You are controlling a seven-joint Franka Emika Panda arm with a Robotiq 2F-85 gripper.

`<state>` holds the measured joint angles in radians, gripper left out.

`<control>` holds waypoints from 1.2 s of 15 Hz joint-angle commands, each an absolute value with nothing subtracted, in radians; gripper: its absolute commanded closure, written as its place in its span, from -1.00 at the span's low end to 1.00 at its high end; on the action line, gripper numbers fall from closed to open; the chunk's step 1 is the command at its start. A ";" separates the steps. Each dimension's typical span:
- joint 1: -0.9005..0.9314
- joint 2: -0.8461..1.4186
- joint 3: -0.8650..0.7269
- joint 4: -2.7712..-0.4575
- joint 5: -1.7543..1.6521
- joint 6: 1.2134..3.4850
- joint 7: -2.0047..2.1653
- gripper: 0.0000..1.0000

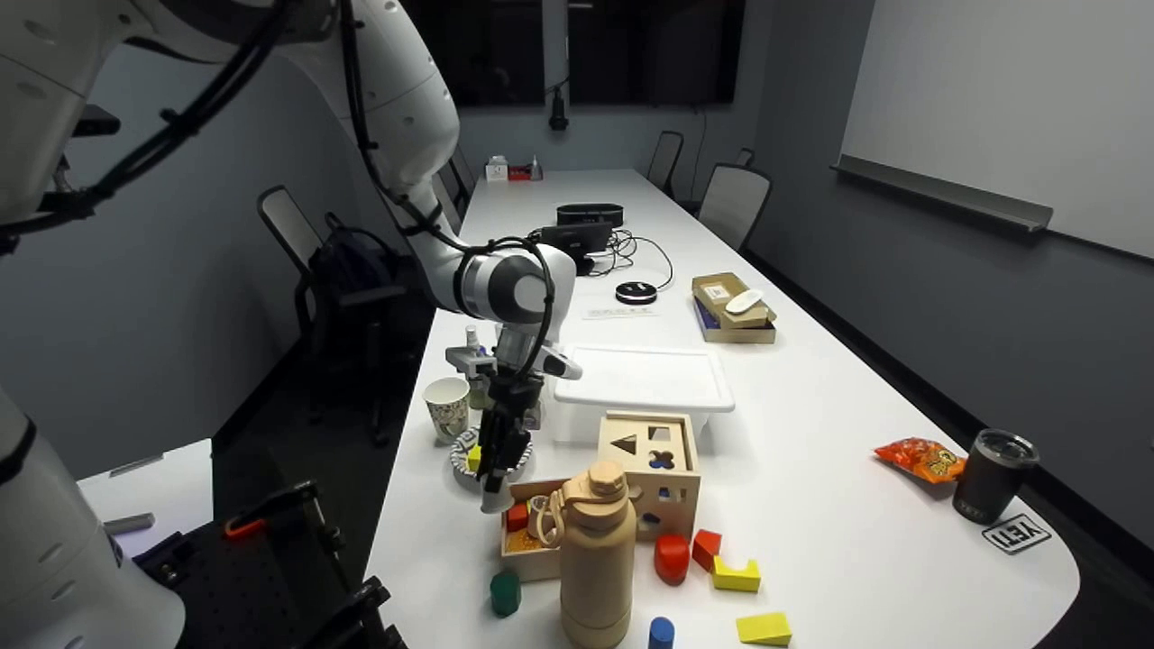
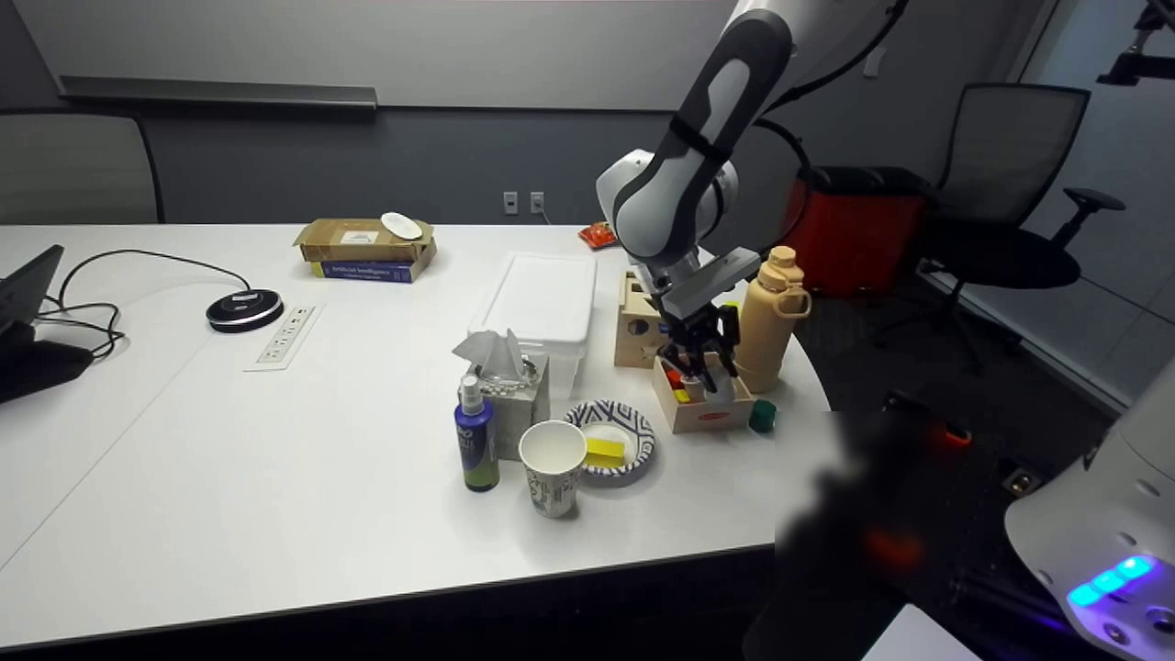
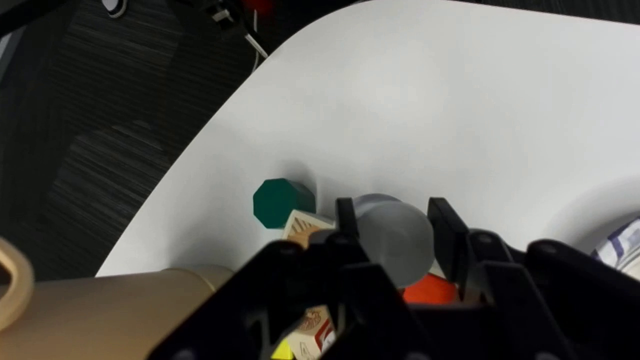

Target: Put the white item in the box

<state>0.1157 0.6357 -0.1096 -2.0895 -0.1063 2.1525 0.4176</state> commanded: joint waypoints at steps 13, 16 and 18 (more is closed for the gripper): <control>0.126 0.756 -0.109 -1.950 -0.076 2.171 0.444 0.71; 0.122 0.758 -0.117 -1.950 -0.079 2.175 0.444 0.71; 0.119 0.760 -0.126 -1.951 -0.082 2.179 0.447 0.71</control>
